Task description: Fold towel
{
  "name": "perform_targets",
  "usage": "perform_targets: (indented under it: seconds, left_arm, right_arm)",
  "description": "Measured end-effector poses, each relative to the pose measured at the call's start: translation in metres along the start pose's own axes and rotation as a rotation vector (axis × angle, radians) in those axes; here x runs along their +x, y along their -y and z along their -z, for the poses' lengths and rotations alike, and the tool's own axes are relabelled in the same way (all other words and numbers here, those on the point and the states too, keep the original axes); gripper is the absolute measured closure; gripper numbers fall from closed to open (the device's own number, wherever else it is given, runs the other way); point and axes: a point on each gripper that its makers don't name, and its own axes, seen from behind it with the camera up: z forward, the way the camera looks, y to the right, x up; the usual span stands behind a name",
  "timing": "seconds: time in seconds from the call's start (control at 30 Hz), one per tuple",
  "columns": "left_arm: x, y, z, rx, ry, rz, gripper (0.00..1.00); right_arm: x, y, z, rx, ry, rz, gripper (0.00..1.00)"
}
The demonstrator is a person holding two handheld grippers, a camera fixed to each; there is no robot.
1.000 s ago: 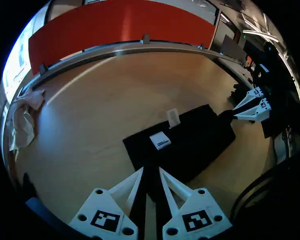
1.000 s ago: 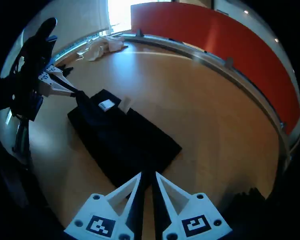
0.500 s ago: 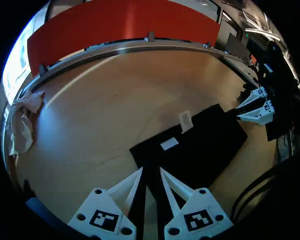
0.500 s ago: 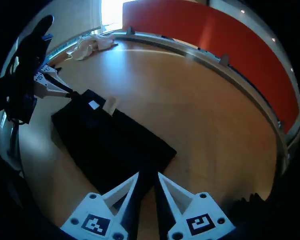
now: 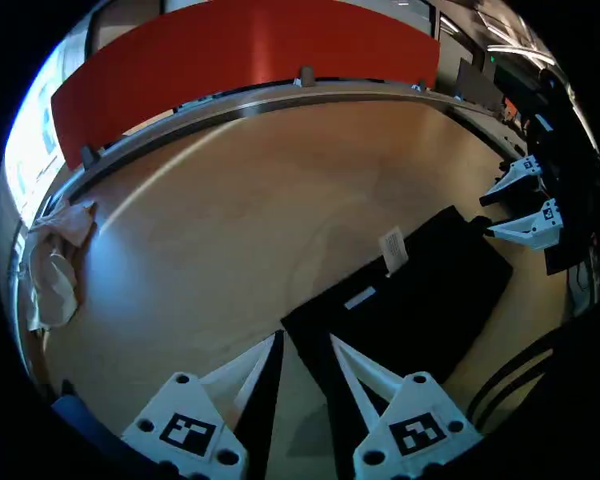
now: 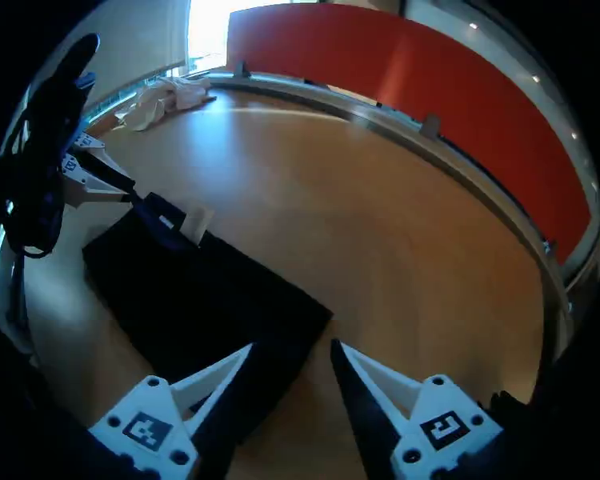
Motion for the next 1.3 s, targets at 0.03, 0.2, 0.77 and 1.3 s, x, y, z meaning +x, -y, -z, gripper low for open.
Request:
perform_targets:
  seconds: [0.03, 0.2, 0.77, 1.3]
  left_arm:
    - [0.001, 0.002, 0.000, 0.005, -0.002, -0.002, 0.61]
    - [0.005, 0.009, 0.002, 0.025, -0.010, -0.004, 0.36]
    - [0.005, 0.015, 0.017, 0.055, -0.031, 0.007, 0.08]
    - [-0.029, 0.006, 0.045, 0.085, -0.026, 0.067, 0.08]
  right_arm:
    - [0.000, -0.002, 0.000, -0.006, -0.002, 0.002, 0.29]
    - [0.002, -0.012, -0.001, -0.049, -0.011, 0.008, 0.12]
    - [0.006, -0.014, 0.008, -0.070, -0.045, -0.001, 0.00]
    - [-0.031, 0.012, 0.031, -0.032, -0.027, -0.027, 0.00]
